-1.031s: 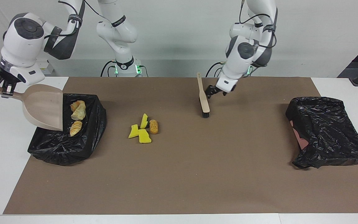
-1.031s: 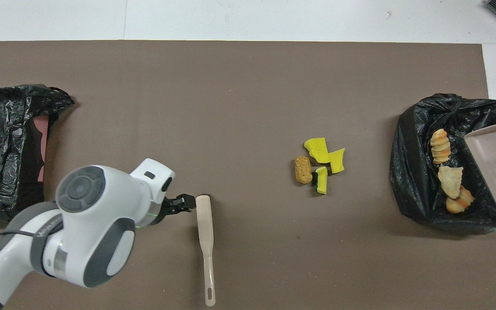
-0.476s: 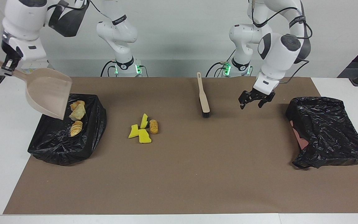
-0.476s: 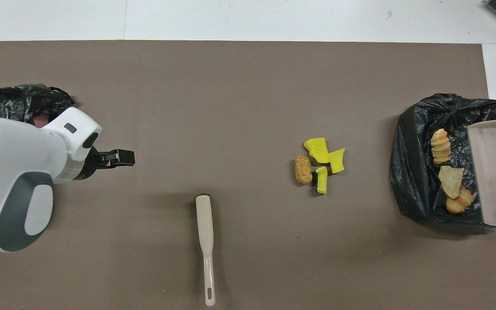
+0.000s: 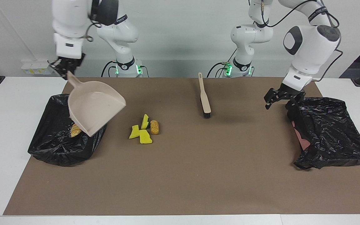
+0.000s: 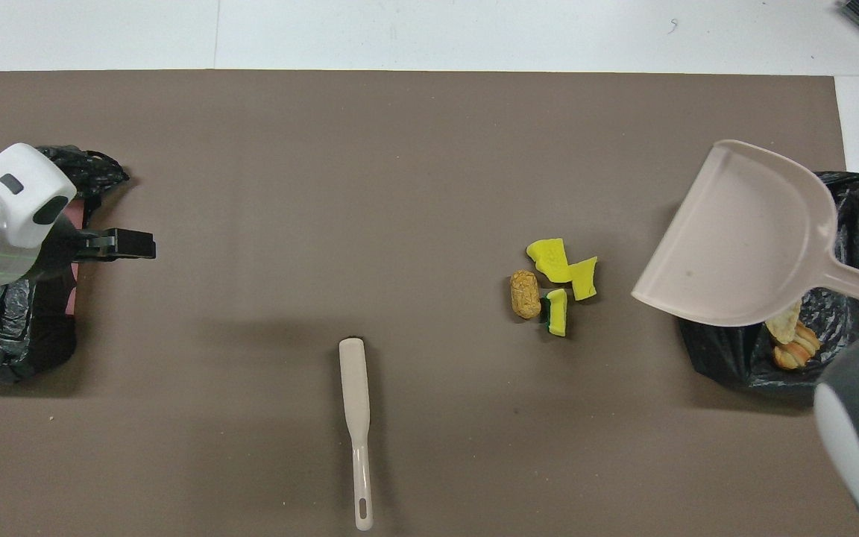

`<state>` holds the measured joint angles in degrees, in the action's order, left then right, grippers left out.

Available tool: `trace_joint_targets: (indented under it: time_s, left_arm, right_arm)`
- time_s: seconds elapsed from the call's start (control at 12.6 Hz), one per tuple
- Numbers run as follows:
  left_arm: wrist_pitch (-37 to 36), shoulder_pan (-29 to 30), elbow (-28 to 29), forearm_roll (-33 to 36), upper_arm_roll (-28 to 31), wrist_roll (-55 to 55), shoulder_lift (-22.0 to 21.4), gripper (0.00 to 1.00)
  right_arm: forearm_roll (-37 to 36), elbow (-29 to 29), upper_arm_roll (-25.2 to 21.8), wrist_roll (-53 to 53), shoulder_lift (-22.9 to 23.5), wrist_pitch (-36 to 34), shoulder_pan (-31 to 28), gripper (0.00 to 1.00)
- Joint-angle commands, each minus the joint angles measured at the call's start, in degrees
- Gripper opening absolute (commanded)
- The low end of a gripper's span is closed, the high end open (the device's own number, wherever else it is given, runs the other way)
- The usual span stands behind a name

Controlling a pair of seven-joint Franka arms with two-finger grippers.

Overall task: Sweep and dump trash in bin
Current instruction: 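Carry the dustpan back and set it down mid-table with the right gripper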

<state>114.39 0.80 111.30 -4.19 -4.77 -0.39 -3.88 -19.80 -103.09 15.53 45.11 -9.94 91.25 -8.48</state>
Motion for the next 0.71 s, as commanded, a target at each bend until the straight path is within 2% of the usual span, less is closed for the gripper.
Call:
trace_joint_targets:
  time_s: [0.0,0.16,0.32,0.48,0.63]
  left_arm:
    - [-4.0,1.8,-4.6,3.7,-0.7,3.0,0.8,1.00]
    - [-6.7,2.8,-6.7,4.1,-0.6,4.0,0.5,1.00]
    - [-12.4,3.2,-11.0,4.1,-0.6,4.0,0.4,1.00]
    - [-17.9,3.1,-15.0,4.1,-0.7,3.9,0.4,1.00]
    - [-22.5,3.1,-18.2,4.1,-0.7,3.9,0.4,1.00]
  right_arm:
    - [7.5,-0.7,0.0,-24.4,1.4,0.2,5.7,0.00]
    - [10.6,-0.2,0.0,-39.0,5.0,2.5,10.8,0.00]
    - [12.9,0.9,0.0,-52.1,9.3,7.3,17.1,0.00]
    - [12.9,5.8,0.0,-66.3,17.5,10.8,23.0,0.00]
    - [12.5,9.2,0.0,-76.2,24.5,15.8,27.1,0.00]
